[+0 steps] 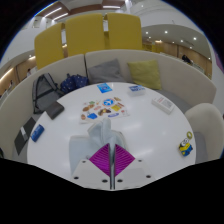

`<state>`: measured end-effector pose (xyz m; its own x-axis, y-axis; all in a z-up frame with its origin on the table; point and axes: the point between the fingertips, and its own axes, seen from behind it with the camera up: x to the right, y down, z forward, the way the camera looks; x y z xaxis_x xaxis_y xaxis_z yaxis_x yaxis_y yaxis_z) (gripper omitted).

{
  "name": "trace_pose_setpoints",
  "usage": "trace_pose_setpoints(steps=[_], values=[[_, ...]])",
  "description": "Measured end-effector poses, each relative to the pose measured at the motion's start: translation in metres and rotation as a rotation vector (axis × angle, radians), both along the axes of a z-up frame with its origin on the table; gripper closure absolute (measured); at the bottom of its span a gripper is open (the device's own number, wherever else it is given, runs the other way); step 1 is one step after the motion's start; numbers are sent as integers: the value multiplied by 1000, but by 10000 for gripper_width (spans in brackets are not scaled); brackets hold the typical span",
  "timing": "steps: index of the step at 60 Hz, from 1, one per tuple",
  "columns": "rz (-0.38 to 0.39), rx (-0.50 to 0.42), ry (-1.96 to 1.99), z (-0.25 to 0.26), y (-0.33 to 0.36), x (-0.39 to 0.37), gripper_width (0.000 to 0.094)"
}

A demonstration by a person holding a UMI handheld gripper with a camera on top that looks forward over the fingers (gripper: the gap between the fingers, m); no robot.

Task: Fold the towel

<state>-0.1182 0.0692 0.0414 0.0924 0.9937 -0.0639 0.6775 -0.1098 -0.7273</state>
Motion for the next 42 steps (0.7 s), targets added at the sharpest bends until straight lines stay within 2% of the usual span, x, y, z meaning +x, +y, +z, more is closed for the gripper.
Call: trace_pose_setpoints(steps=[7, 11, 17, 21, 22, 25, 42], values=[[19, 29, -3, -22, 12, 1, 888], [47, 53, 10, -20, 14, 2, 801], [36, 113, 35, 8, 26, 13, 371], [41, 112, 54, 37, 26, 28, 72], [39, 114, 58, 45, 26, 33, 30], [31, 115, 71, 73, 26, 54, 92], [10, 123, 142, 232, -6, 251, 70]])
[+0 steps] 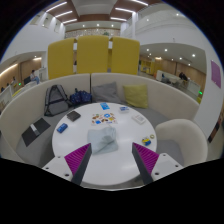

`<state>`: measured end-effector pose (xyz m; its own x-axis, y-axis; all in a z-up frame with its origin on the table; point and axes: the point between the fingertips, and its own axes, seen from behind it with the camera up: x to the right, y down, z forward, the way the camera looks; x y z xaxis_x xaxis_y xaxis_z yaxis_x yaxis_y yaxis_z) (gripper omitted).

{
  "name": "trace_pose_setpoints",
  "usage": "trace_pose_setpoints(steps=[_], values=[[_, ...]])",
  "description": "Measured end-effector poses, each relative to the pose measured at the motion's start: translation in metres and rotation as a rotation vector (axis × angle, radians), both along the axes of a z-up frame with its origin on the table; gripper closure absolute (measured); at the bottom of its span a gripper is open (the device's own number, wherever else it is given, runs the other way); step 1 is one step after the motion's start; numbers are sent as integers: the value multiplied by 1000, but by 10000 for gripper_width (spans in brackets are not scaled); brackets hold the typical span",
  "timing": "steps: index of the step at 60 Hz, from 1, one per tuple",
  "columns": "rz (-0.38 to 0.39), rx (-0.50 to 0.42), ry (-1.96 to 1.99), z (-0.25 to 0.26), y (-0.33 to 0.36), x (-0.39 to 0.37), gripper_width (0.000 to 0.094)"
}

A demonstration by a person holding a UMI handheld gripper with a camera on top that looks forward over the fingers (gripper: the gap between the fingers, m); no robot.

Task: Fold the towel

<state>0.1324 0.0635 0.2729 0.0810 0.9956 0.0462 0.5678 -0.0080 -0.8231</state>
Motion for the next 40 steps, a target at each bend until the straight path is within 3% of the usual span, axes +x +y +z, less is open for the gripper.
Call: trace_pose_setpoints(steps=[19, 40], values=[[-45, 23, 11, 56, -37, 183, 65], [-29, 18, 16, 66, -67, 220, 66]])
